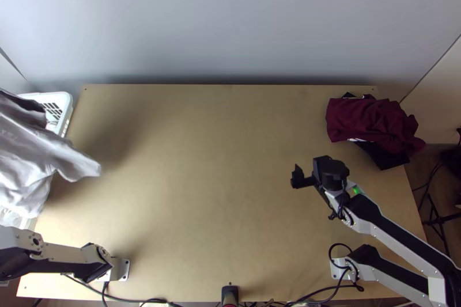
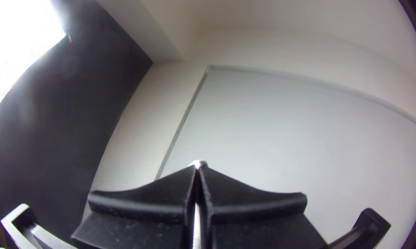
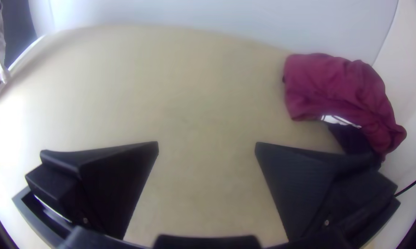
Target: Fold the t-shirt
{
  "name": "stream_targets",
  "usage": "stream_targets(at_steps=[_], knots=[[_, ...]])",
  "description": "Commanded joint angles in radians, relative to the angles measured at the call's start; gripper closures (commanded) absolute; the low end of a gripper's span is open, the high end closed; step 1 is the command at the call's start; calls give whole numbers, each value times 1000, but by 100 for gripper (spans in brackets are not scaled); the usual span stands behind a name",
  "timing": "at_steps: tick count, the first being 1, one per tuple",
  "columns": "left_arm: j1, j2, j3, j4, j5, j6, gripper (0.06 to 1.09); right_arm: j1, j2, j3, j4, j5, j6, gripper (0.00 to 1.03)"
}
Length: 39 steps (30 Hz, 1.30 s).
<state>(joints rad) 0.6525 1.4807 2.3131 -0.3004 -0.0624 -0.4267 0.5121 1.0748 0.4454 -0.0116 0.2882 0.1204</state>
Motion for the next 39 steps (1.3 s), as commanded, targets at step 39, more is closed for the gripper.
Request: stream_targets(at_steps=[39], knots=[[-1286,253,-129,178,-464,376,105,-7,-171,-159,64,-1,59,5]])
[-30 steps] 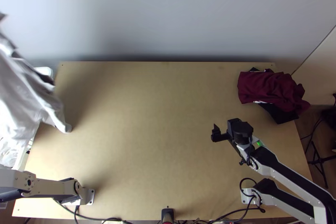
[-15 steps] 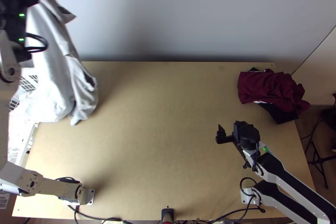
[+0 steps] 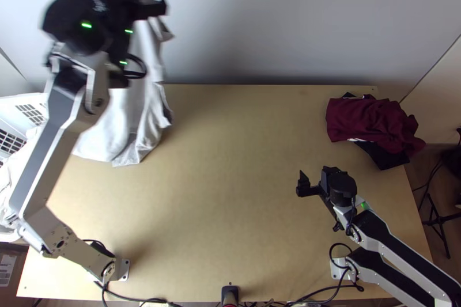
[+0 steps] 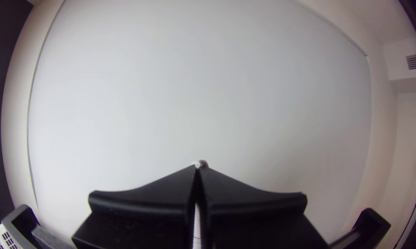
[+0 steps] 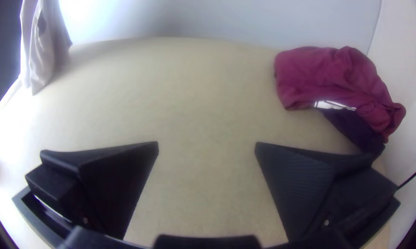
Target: Fold the t-shirt
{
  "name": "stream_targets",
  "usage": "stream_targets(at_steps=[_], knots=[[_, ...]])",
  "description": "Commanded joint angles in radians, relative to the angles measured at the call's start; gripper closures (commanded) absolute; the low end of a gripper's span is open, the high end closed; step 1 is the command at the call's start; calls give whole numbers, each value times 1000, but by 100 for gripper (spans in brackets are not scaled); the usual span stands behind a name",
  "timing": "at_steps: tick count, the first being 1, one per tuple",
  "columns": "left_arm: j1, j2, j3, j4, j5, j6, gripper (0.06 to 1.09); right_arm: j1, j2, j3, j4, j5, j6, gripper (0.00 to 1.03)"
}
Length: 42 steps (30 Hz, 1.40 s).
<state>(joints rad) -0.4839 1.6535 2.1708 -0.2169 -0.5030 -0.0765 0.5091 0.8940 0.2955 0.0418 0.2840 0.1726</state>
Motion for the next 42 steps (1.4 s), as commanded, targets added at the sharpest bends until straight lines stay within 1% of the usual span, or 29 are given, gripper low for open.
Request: stream_targets(at_steps=[1,3,5,10,12,17,24,28,32,35,37,42], knots=[[-171,95,26,113,-25,40,105,-4,10,-12,15,3,8,5],[-213,127,70,140,-31,64,105,-4,14,-22,40,1,10,5],[-251,150,98,205,-32,96,105,-4,29,-29,64,1,15,5],[-340,181,126,353,-51,164,105,-4,92,-29,102,1,33,5],[-378,186,126,390,-60,175,105,-4,112,-27,124,1,33,5],[-464,192,126,438,-71,175,105,-3,157,-22,164,1,28,5],[-464,266,126,458,-85,158,105,6,214,-12,204,-5,30,5],[-453,290,123,462,-94,149,105,80,284,21,250,-17,33,5],[-436,304,123,473,-98,147,105,201,376,102,250,-43,38,5],[-410,308,123,488,-97,149,105,298,450,169,250,-42,41,5],[-395,308,123,490,-97,150,105,327,503,217,245,-42,54,5],[-358,304,112,487,-106,150,105,373,646,291,248,-48,45,5]])
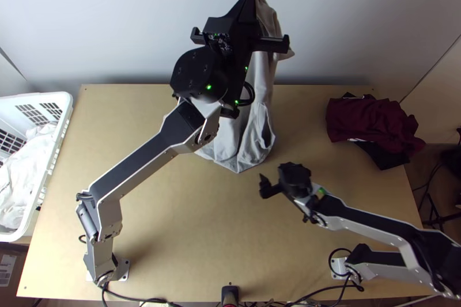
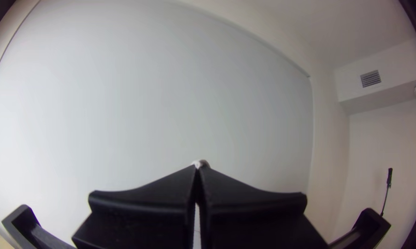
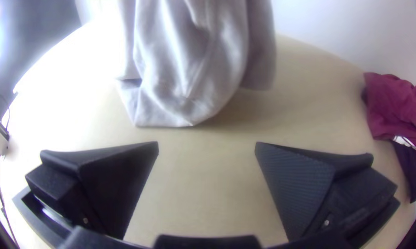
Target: Fold the t-shirt
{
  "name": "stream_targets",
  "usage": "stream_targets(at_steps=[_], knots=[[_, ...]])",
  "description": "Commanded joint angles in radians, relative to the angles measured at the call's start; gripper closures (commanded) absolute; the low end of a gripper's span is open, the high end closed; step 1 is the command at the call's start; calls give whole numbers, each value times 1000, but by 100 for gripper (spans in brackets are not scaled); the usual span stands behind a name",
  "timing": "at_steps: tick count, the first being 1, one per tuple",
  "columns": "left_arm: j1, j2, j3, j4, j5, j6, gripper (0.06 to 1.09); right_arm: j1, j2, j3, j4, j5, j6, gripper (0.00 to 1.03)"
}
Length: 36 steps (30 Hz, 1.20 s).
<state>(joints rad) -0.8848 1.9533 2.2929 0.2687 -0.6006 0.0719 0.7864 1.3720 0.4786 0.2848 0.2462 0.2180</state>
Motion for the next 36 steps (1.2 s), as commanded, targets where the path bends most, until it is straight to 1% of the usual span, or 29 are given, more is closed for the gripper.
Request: stream_targets(at_steps=[1,5,13,14,15,16,17,18,21,23,27,30,33,36], knots=[[49,1,-15,0,-10,2,105,106,196,129,5,-8,-5,5],[66,-21,-33,0,-14,0,105,120,260,199,5,-8,-35,5],[92,-71,-75,-10,-14,-1,105,102,392,345,5,-7,-35,5],[98,-74,-78,-13,-14,-1,105,96,406,362,5,-5,-35,10],[101,-79,-81,-16,-14,-1,105,91,412,374,5,2,-39,22],[107,-85,-84,-19,-14,-1,105,86,415,385,5,11,-54,43],[110,-90,-87,-22,-14,-1,105,79,415,393,7,11,-62,70],[115,-94,-90,-28,-14,-1,105,66,415,403,7,11,-65,100],[130,-105,-96,-40,-14,-1,105,34,386,397,7,10,-69,100],[153,-108,-99,-45,-14,-3,105,30,346,384,7,10,-95,100],[224,-108,-105,-45,-13,-3,105,30,213,341,-10,10,-112,100],[282,-108,-135,-45,-8,-7,105,31,99,334,-118,10,-108,100],[328,-108,-179,-40,4,-14,105,39,-5,305,-165,10,-106,100],[363,-100,-225,-28,16,-17,105,36,-87,327,-248,10,-106,100]])
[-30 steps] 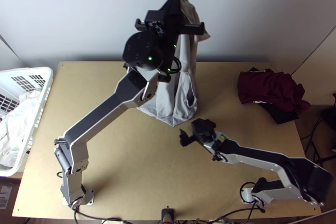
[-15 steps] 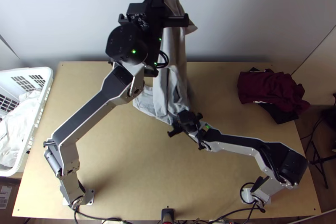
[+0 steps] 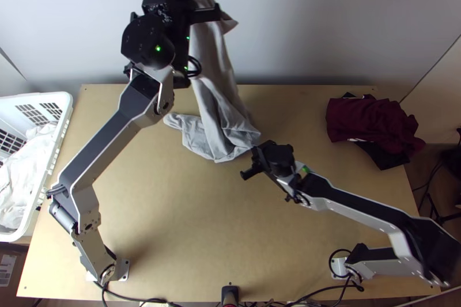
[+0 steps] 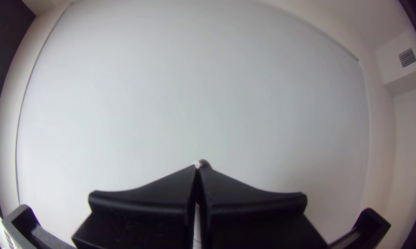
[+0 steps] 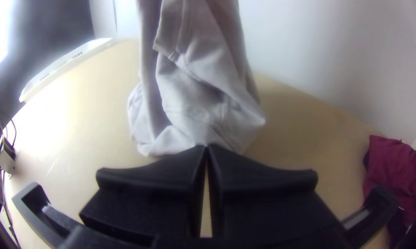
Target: Fold the t-shirt
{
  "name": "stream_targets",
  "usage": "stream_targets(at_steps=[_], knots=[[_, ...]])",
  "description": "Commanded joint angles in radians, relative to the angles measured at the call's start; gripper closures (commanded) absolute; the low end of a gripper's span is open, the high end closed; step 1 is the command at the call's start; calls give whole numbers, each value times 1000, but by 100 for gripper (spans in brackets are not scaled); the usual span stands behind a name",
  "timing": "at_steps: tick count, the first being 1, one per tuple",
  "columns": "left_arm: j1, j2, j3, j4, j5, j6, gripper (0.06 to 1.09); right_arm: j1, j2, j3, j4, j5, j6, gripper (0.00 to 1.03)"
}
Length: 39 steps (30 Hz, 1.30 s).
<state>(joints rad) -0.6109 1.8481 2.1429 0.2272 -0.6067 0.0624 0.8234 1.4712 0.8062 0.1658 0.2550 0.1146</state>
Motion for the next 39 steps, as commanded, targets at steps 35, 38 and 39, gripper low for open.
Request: stream_targets(at_steps=[35,38,39], knots=[[129,568,86,198,127,-81,72,-184,-535,438,-727,-109,100,100],[142,485,57,172,84,-98,72,-181,-537,468,-744,-112,97,100],[149,459,55,147,81,-98,66,-181,-539,473,-747,-112,97,100]])
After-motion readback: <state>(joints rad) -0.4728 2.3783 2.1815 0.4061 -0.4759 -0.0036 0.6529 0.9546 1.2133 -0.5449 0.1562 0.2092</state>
